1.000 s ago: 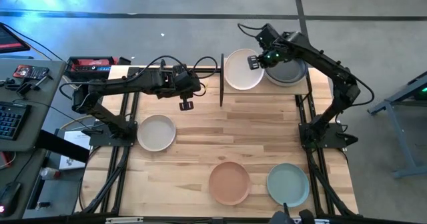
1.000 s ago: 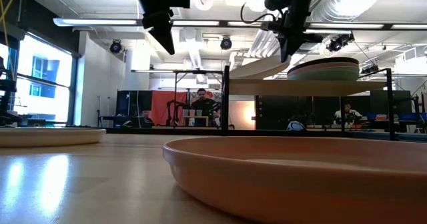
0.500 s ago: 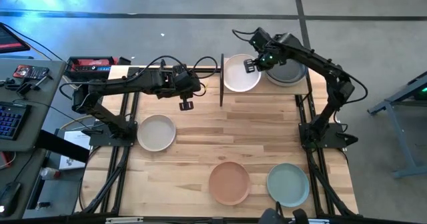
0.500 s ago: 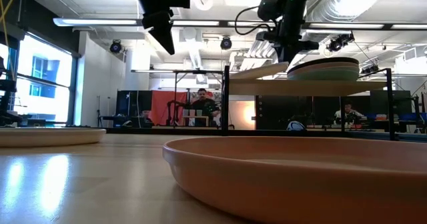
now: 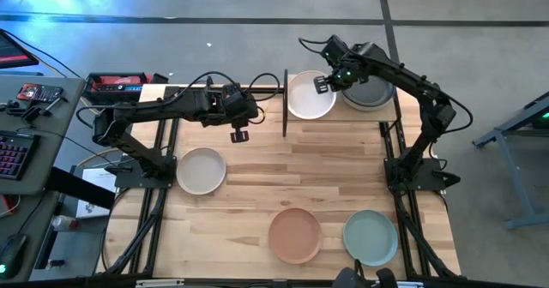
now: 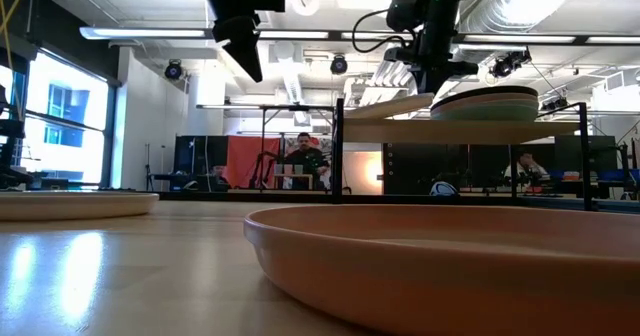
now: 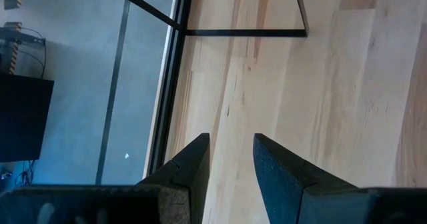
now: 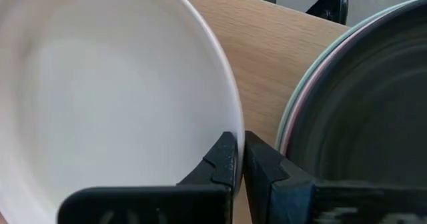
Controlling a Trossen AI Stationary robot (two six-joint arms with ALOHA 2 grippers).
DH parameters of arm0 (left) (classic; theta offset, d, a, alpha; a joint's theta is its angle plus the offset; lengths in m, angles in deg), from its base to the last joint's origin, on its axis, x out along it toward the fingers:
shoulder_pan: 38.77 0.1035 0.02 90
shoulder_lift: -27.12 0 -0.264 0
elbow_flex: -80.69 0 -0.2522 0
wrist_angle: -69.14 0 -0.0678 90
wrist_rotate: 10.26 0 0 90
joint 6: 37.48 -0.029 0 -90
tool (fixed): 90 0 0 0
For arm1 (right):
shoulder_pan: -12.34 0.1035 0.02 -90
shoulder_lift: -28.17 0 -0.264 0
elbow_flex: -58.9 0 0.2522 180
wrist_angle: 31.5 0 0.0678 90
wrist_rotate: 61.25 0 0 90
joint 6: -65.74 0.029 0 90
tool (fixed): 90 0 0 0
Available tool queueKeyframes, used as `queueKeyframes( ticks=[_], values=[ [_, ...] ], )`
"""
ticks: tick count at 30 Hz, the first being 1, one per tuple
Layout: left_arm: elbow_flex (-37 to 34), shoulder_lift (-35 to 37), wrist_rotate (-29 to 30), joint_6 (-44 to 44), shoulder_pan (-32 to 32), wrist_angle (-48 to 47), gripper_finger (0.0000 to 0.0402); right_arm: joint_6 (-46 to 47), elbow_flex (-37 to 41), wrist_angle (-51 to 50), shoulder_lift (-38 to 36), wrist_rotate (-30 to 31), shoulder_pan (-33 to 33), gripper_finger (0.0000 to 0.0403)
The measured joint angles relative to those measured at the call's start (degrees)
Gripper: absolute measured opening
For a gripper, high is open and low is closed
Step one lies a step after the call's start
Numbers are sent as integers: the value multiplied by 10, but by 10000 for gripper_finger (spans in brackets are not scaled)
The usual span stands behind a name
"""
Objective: Place and stack plates onto a shelf
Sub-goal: Put the white plate on the shelf
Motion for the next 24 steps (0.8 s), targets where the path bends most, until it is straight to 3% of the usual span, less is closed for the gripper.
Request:
queueKeyframes(
  ticks=[11, 20, 24],
  values=[
    [0, 0, 0, 1, 0, 0, 106, -11, 0, 9, 0, 14, -2, 3],
    [0, 0, 0, 1, 0, 0, 106, -26, 0, 23, 0, 28, -2, 43],
    [0, 0, 0, 1, 0, 0, 106, -26, -3, 25, 0, 4, -2, 56]
  ],
)
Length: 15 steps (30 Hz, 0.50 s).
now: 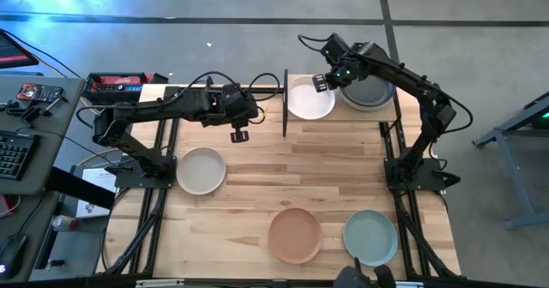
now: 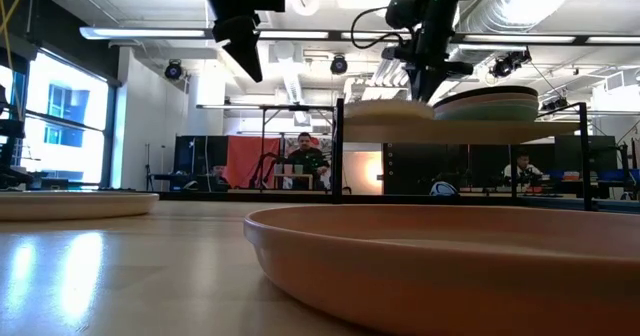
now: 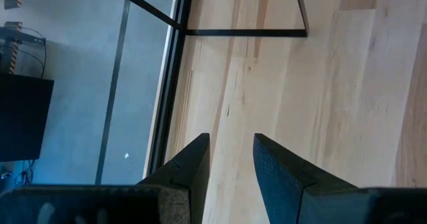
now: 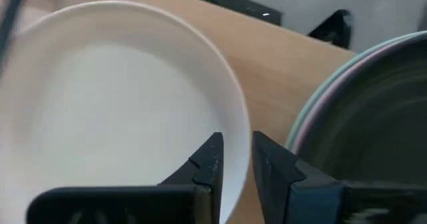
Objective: Place and stack plates onto a shelf
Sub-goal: Put the white plate on the shelf
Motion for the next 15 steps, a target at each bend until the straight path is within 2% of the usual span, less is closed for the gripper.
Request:
queueKeyframes(
  ticks=[5, 15],
  values=[
    [0, 0, 0, 0, 0, 0, 106, 0, -14, -4, -1, -50, 4, 59],
    [0, 0, 0, 0, 0, 0, 106, 4, -13, -43, -1, -30, -10, 59]
  ],
)
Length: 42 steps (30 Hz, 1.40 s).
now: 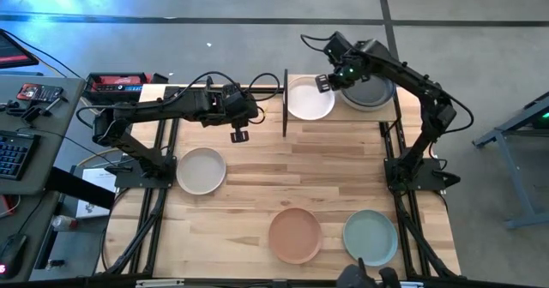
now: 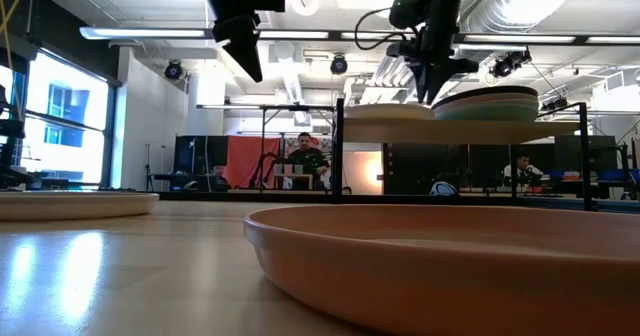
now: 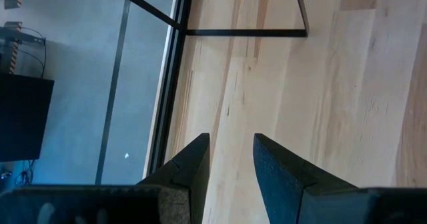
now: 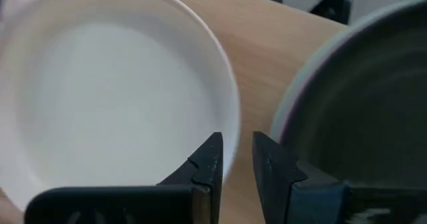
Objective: Place and stack plates onto a shelf
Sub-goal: Put the white plate on the shelf
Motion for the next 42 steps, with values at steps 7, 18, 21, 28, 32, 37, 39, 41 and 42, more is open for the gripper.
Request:
queueKeyframes(
  ticks=[7, 18, 21, 28, 32, 37, 39, 41, 42],
  values=[
    [0, 0, 0, 0, 0, 0, 106, 0, 0, -39, 0, 25, -5, 59],
    [0, 0, 0, 0, 0, 0, 106, -3, 1, -38, 0, 31, -2, 59],
    [0, 0, 0, 1, 0, 0, 106, -4, 1, -21, 0, 10, 8, 59],
    [0, 0, 0, 1, 0, 0, 106, 13, 1, -16, 0, -5, 49, 59],
    [0, 0, 0, 1, 0, 0, 106, 17, 1, -16, 1, 3, 75, 59],
    [0, 0, 0, 1, 0, 1, 106, 25, 1, -20, 20, 6, 95, 59],
    [0, 0, 0, 1, 0, 0, 106, 24, 1, -21, 28, 6, 100, 59],
    [0, 0, 0, 1, 0, 1, 106, 25, 1, -20, 34, 10, 103, 59],
    [0, 0, 0, 1, 0, 0, 106, 26, 1, -21, 36, 11, 104, 59]
  ],
)
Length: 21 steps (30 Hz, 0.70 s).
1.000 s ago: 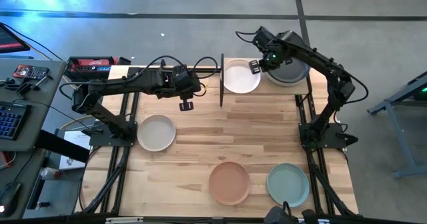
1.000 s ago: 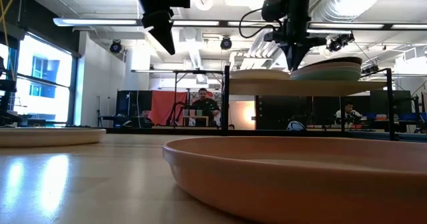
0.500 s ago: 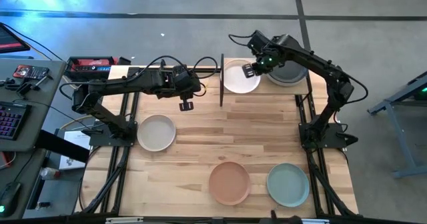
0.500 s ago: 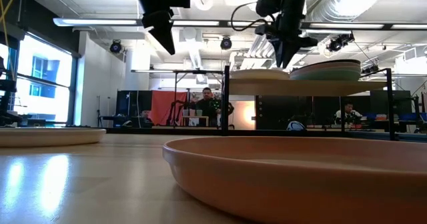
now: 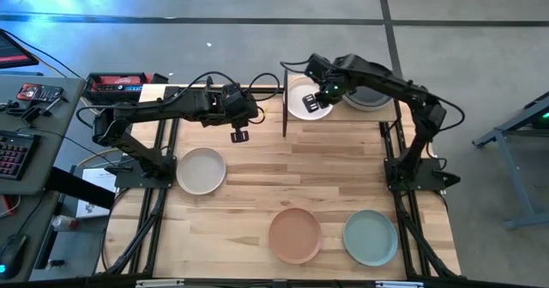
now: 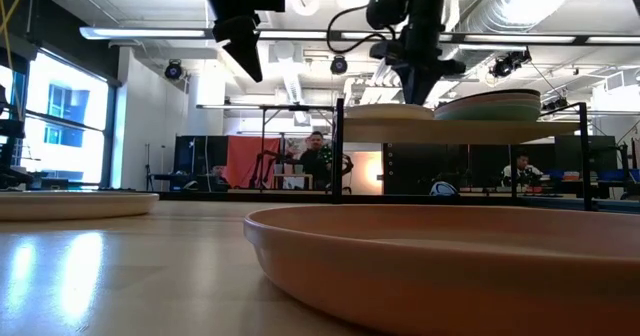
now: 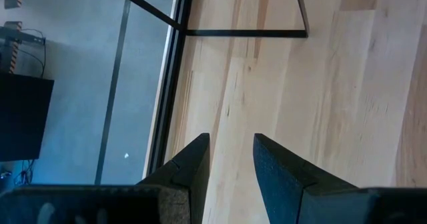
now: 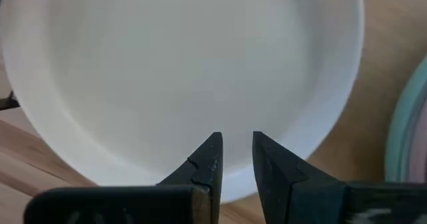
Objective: Place and stack plates onto a shelf
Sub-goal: Put the white plate on the shelf
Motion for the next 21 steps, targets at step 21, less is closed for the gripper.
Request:
queueKeyframes(
  ticks=[21],
  values=[
    [0, 0, 0, 13, 0, 0, 106, 5, 0, -43, 24, 52, -25, 59]
  ],
)
